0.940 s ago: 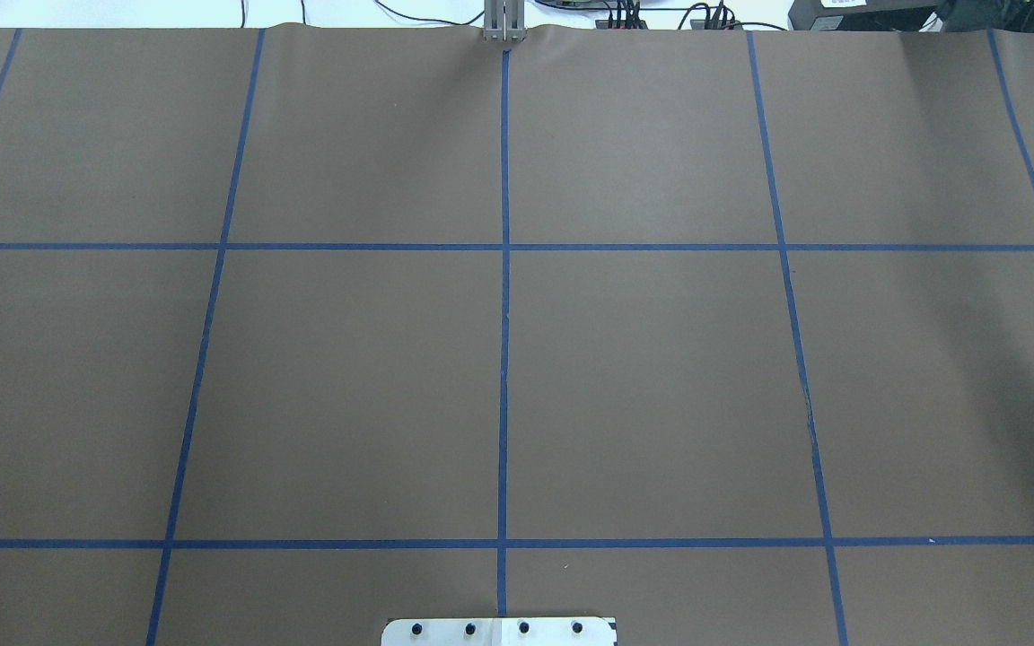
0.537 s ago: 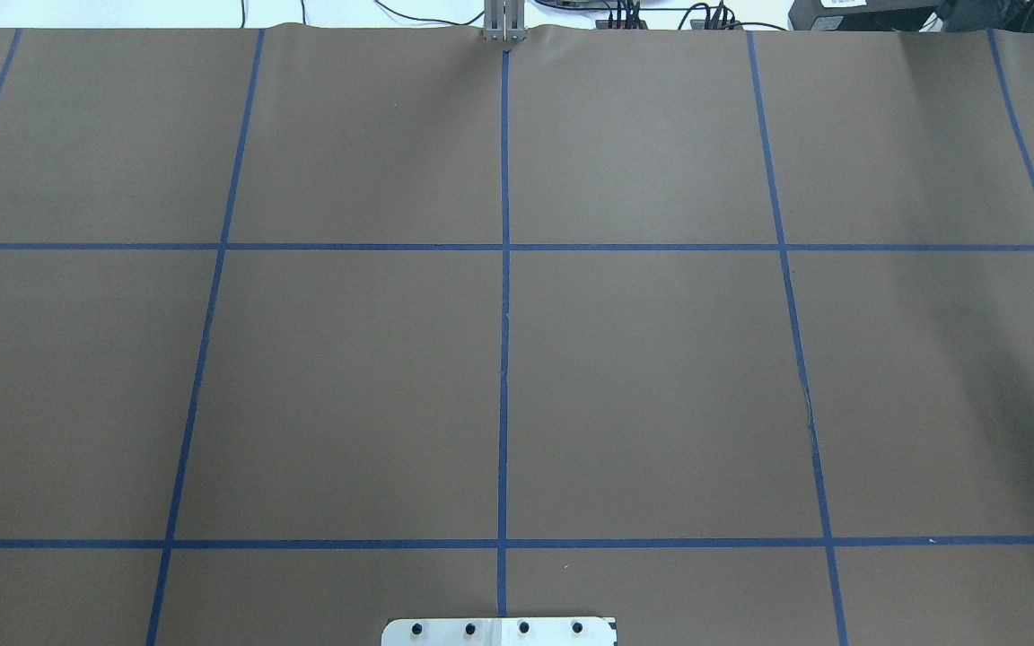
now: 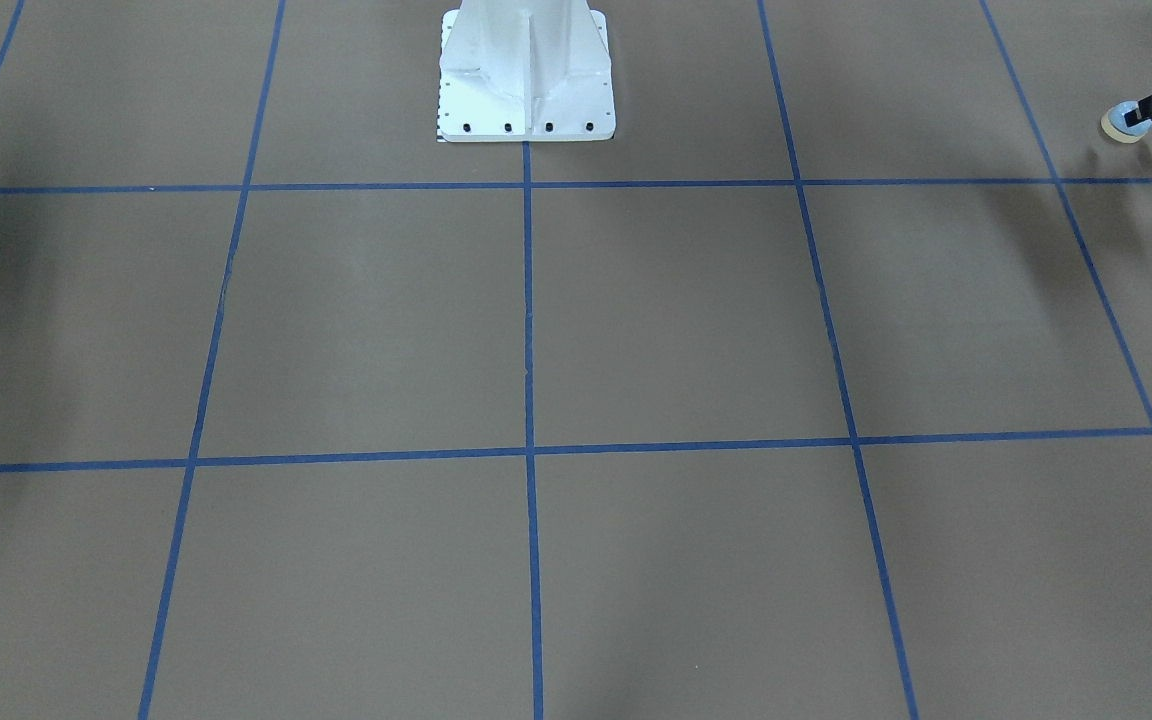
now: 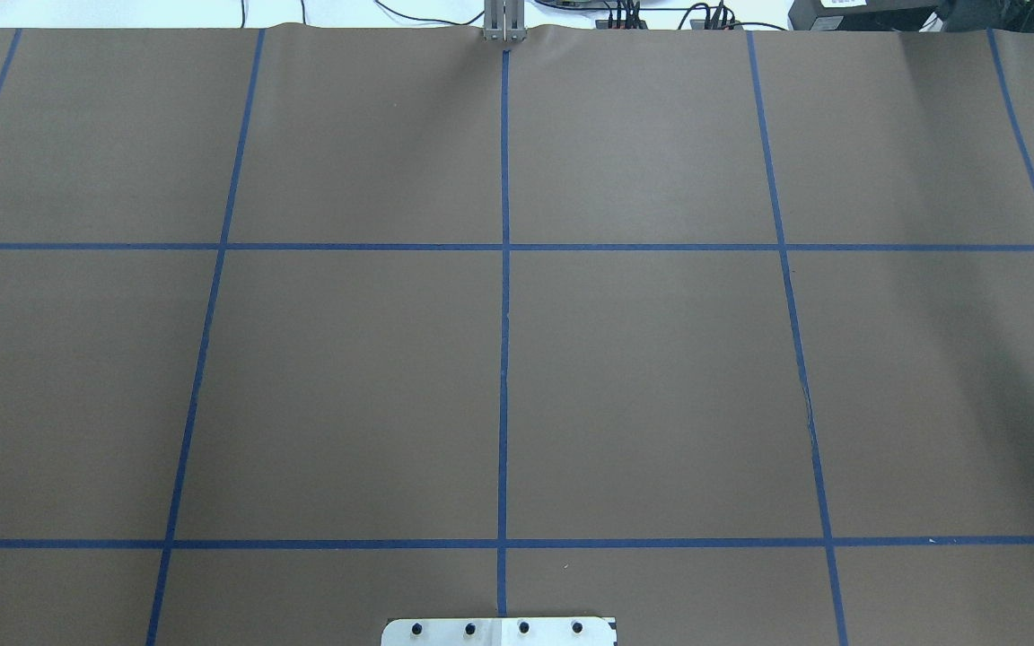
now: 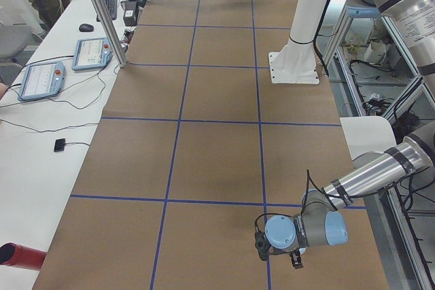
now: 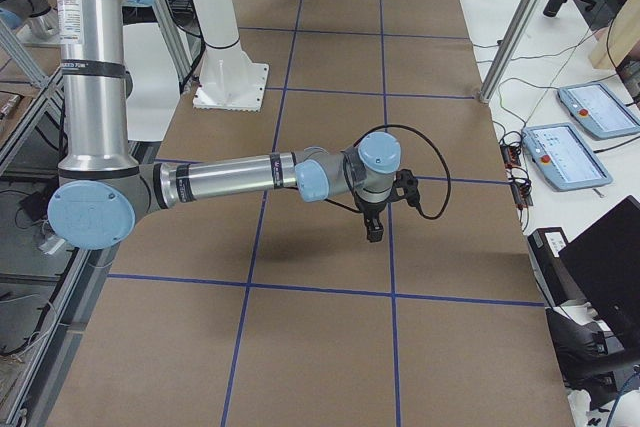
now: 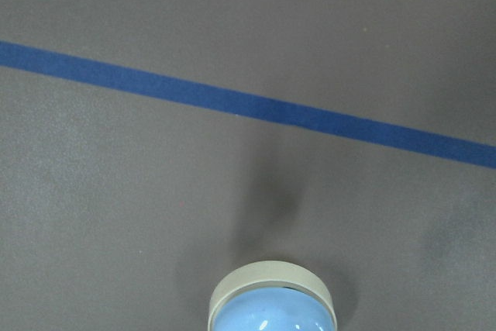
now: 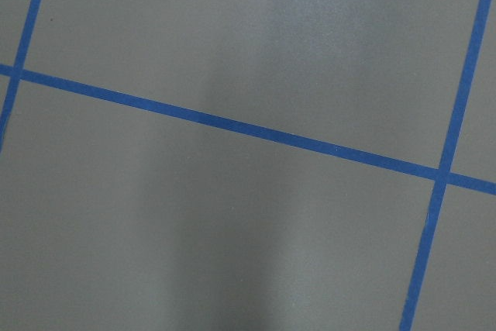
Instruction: Place and press bell with both arms
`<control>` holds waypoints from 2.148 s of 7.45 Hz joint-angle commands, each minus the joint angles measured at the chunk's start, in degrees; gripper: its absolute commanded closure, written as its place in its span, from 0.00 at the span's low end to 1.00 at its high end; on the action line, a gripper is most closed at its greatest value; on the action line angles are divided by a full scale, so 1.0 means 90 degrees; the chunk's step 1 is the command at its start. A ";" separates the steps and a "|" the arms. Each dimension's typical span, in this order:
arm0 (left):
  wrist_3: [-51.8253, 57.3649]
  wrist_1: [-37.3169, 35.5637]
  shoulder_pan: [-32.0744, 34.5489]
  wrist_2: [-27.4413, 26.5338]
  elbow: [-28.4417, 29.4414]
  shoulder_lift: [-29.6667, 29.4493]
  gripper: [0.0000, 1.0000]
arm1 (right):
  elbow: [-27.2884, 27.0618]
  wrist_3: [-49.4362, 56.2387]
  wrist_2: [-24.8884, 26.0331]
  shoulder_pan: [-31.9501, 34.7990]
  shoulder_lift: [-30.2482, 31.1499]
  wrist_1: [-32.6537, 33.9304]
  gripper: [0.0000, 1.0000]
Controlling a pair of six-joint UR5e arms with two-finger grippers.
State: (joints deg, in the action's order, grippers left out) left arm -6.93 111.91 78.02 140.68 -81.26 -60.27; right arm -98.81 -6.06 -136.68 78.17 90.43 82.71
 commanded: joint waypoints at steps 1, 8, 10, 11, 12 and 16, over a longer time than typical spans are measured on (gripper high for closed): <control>-0.0050 -0.0003 -0.0161 0.0003 0.0073 -0.0003 0.00 | 0.0003 0.0000 -0.0008 -0.0004 0.0001 0.0000 0.00; 0.0331 0.0016 -0.0738 0.0013 0.0230 -0.0159 0.00 | -0.0027 0.0010 -0.0018 -0.0043 0.0001 0.0000 0.00; 0.0331 0.0016 -0.0807 0.0042 0.0288 -0.0169 0.00 | -0.0027 0.0010 -0.0028 -0.0073 -0.0008 0.0000 0.00; 0.0331 0.0007 -0.0865 0.0187 0.0289 -0.0227 0.00 | -0.0036 0.0010 -0.0028 -0.0073 0.0001 0.0000 0.00; 0.0331 0.0016 -0.0914 0.0189 0.0328 -0.0237 0.00 | -0.0036 0.0010 -0.0028 -0.0073 0.0001 0.0000 0.00; 0.0341 0.0016 -0.0993 0.0169 0.0523 -0.0276 0.00 | -0.0036 0.0010 -0.0028 -0.0102 0.0001 0.0000 0.00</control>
State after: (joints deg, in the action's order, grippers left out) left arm -3.88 112.05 69.20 142.26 -76.93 -62.64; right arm -99.14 -5.98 -136.93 77.36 90.37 82.70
